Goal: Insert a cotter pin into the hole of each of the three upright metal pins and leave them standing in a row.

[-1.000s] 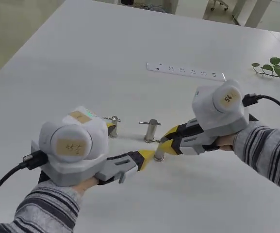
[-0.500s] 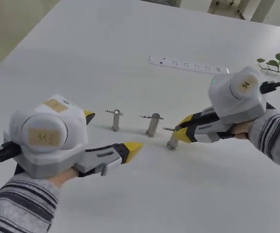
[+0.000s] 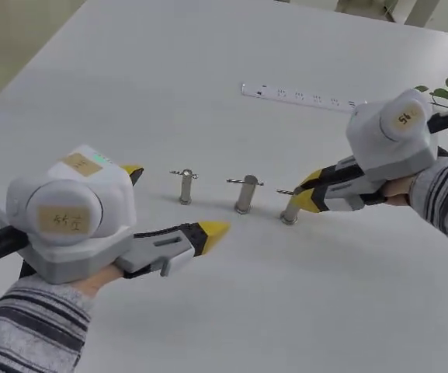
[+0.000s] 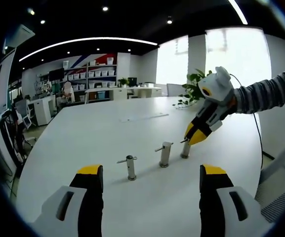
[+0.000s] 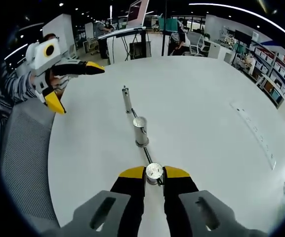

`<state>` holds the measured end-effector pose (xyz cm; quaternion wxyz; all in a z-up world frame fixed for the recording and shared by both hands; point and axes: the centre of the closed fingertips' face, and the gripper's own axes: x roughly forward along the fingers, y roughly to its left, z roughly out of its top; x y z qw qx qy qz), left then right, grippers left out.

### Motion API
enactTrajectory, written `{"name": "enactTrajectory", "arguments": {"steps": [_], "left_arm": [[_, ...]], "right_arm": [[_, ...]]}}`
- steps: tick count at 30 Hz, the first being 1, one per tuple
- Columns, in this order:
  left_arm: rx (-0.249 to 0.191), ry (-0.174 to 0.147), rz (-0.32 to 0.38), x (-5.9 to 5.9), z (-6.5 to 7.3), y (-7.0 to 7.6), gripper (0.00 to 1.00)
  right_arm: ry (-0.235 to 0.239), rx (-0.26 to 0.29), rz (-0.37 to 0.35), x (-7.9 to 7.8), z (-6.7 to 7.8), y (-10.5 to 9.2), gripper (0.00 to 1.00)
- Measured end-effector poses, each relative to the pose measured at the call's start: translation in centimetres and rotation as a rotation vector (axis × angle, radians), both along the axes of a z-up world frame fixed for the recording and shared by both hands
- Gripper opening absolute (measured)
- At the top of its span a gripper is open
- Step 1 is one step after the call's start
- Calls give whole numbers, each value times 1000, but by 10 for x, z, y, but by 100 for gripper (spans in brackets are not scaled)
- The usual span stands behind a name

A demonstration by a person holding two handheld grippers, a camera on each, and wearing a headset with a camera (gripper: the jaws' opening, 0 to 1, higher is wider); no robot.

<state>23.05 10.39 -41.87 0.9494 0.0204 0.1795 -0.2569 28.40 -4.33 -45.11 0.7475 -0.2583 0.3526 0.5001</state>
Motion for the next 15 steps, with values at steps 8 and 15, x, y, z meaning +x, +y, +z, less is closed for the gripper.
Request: {"name": "enactTrajectory", "arguments": {"steps": [8,15], "left_arm": [[7,15,6,1,-3,0,81],[0,33,21,2,-7,1,80]], "right_arm": [[5,2,13,6,0,-3,8],[-5,6,28,10,-1,-4,8]]}}
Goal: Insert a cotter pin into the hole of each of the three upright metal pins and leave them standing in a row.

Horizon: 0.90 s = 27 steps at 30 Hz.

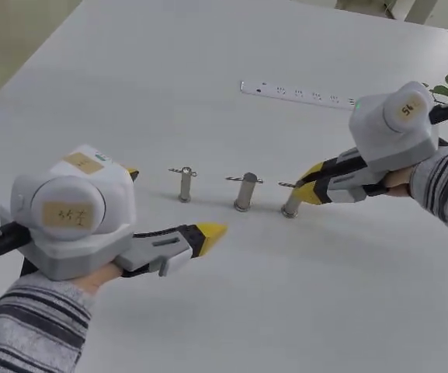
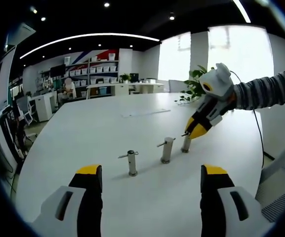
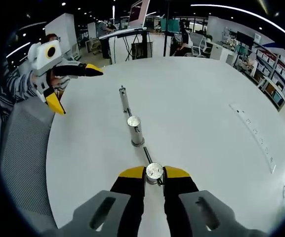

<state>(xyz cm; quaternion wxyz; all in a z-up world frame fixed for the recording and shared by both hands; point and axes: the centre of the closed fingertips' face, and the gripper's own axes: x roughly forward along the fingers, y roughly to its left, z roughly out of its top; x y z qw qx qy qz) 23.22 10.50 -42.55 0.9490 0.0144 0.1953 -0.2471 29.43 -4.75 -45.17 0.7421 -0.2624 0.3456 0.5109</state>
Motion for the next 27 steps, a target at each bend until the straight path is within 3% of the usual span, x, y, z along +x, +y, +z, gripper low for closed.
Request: {"name": "enactTrajectory", "arguments": {"steps": [12,15,17,18,23,27], "left_arm": [[31,19,-31,-2,-6,-8,81],[37,24,-32,-3,-8,-8,81],[40,25,-33,-3,-8,-8,81],[40,24,-32,-3,-8,-8,81],[44,25,-28,-3,-8,-7,81],[39,22,-23,-3,-7,-7,81]], "right_arm": [[-10,-2,15,1,0,-1,9],[-43,0,28,1,4,0,11],[-59,3,14,3,8,0,14],[-89,2,7,5,11,-1,14],[-131,18,-28,-2,23,-3,20],[-121,74,-118,-8,31,-4,28]]}}
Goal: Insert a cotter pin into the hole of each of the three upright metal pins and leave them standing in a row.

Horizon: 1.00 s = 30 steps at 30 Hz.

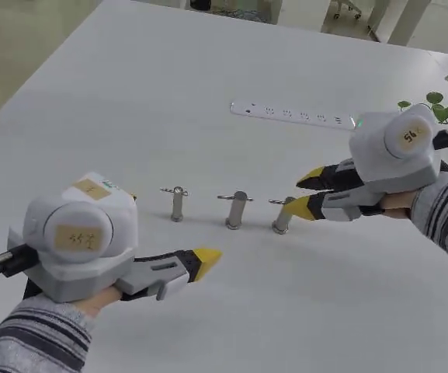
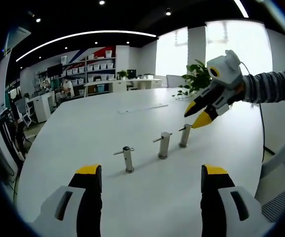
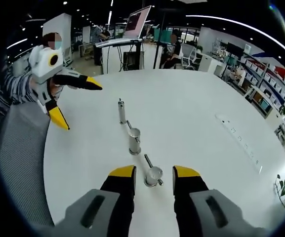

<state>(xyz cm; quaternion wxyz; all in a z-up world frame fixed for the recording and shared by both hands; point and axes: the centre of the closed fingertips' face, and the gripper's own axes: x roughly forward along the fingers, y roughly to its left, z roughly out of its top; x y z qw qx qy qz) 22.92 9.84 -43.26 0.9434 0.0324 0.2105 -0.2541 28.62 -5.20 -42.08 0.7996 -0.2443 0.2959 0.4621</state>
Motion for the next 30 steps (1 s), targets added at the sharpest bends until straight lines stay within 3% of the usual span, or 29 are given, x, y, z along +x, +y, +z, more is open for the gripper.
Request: {"name": "enactTrajectory", "arguments": {"steps": [4,10,11,12,16,19,24,26,30], "left_arm": [[-16,-14,10,1,4,1,83],[-34,-31,27,2,7,2,84],[-42,-36,30,3,9,2,84],[-48,-40,31,2,10,1,85],[-49,-32,34,1,8,1,88],[-58,-45,46,3,10,2,91],[-59,-40,59,2,8,5,97],[-64,-41,67,3,8,5,99],[-91,-53,83,3,8,7,99]], "right_arm": [[-5,44,-58,-5,6,-3,36],[58,198,-250,-19,16,-8,43],[42,211,-251,-20,18,-8,48],[24,220,-261,-21,20,-8,51],[21,221,-285,-39,18,-9,56],[5,235,-315,-48,17,-10,63],[-23,272,-377,-52,17,-17,70],[-32,321,-403,-51,20,-16,73],[-55,335,-427,-50,19,-16,76]]}}
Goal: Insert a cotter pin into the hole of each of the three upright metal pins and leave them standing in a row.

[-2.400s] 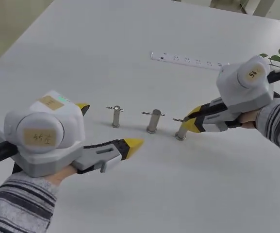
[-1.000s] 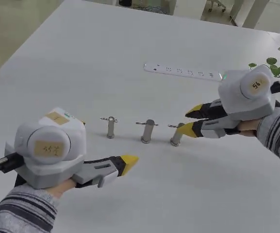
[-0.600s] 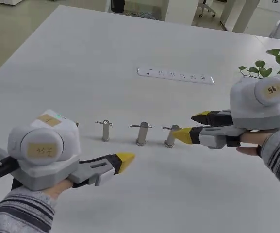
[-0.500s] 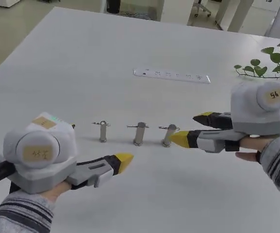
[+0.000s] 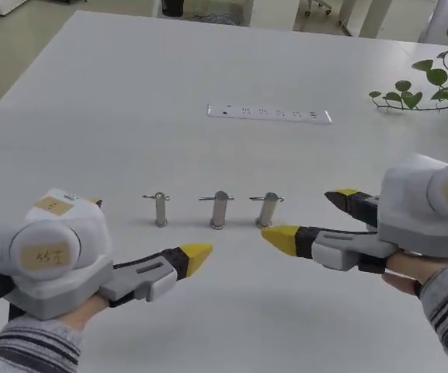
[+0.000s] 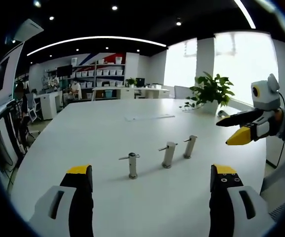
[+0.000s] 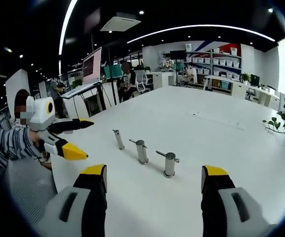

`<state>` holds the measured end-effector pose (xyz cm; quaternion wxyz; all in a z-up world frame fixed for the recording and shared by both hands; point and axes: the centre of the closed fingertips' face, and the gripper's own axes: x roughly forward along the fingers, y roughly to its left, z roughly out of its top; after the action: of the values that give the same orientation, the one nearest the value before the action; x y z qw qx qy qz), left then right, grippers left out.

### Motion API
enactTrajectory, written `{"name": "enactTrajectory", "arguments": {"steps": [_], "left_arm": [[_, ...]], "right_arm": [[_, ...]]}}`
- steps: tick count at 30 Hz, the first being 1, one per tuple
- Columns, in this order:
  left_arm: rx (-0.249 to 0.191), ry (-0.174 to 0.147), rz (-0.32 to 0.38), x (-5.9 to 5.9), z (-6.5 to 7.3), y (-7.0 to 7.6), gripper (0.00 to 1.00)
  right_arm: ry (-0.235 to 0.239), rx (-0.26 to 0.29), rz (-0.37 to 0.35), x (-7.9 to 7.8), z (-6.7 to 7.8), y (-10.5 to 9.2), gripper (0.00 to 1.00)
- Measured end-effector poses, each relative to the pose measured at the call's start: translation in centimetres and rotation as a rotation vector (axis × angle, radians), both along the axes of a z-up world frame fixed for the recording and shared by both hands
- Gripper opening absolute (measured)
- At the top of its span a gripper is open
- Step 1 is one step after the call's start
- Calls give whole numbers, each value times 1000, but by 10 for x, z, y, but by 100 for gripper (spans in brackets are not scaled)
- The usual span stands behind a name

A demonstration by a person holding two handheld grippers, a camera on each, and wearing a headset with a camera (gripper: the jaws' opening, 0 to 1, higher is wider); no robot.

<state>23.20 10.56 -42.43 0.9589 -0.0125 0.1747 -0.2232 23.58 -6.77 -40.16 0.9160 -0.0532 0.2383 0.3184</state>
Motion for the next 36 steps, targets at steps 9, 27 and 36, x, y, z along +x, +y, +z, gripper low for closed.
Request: {"name": "enactTrajectory", "arguments": {"steps": [9,27,36], "left_arm": [[19,29,34,-2,-1,7,99],[9,45,133,-10,6,27,98],[19,19,150,-14,7,34,99]], "right_arm": [[14,30,-22,-8,-10,2,78],[41,-1,5,-19,-19,9,78],[-8,18,-1,-16,-10,12,83]]}}
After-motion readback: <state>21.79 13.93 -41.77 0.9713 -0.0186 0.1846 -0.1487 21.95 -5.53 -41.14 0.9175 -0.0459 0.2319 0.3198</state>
